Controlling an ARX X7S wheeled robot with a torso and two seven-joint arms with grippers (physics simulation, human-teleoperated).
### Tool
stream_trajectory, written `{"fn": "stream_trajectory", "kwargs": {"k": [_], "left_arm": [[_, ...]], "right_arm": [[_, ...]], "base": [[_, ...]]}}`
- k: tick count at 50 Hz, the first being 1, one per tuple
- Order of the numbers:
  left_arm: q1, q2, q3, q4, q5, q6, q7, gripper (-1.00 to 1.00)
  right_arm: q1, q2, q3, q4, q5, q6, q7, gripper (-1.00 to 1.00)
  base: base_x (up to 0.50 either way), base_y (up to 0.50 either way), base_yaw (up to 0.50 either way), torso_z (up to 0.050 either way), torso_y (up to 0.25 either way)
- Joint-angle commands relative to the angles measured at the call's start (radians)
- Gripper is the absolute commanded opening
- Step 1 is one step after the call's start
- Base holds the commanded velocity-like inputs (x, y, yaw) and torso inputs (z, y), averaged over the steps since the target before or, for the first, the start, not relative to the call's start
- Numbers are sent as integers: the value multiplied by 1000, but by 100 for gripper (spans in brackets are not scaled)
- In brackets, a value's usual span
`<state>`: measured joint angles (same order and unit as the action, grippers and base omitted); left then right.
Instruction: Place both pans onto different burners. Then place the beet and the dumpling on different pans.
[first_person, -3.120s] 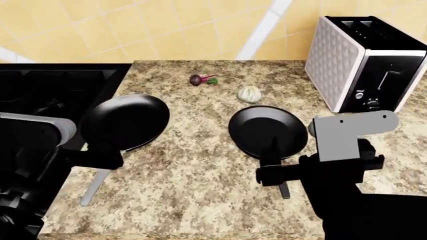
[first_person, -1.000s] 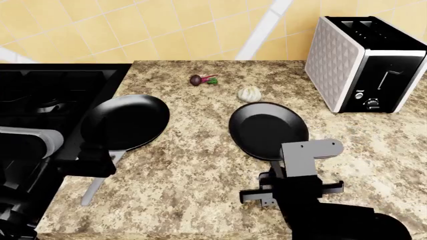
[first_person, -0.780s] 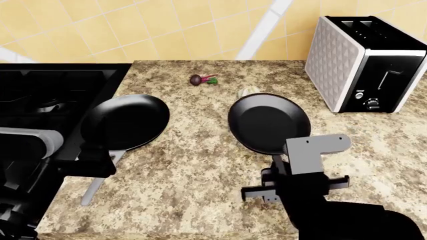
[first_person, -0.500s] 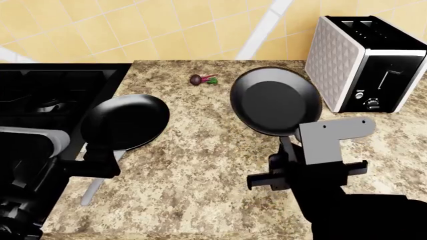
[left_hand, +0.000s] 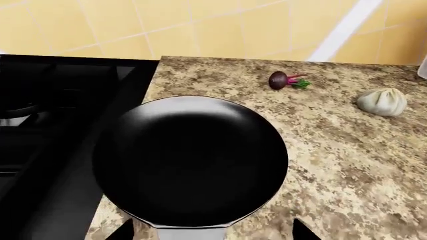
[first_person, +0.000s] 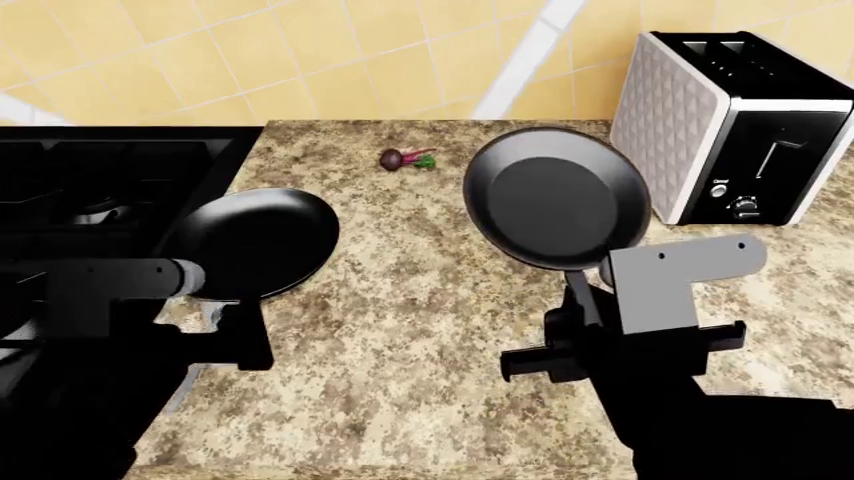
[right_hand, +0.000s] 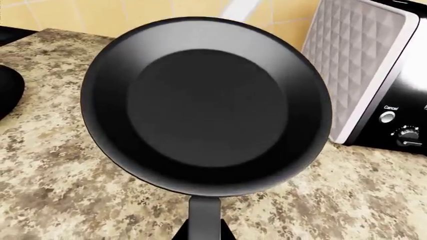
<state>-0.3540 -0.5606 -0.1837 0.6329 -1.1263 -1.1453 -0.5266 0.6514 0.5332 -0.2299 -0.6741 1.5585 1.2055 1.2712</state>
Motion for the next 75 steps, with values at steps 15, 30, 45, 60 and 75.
{"fn": "stream_trajectory", "kwargs": {"k": [15,30,45,60,75], "left_arm": [[45,35,31,-17,-14,-23,-73,100],[3,40,83,-77,34,-11,-67,100],[41,51,110,-147,101,46,-40,100],[70,47,147,-156,164,111,-6,-100],[75,42,129,-122,152,139,2,-100]], "right_arm": [[-43,11,9,-9,-106,-33,-80,-100],[-63,16,4,1,-138,-53,-113,-100],[-78,18,-5,13,-167,-72,-140,-100],[-93,22,-11,18,-186,-90,-158,-100],[-108,28,-14,19,-207,-108,-175,-100]], "base": [[0,0,0,1,1],[0,0,0,0,2],[0,0,0,1,1],[1,0,0,0,1],[0,0,0,1,1]]}}
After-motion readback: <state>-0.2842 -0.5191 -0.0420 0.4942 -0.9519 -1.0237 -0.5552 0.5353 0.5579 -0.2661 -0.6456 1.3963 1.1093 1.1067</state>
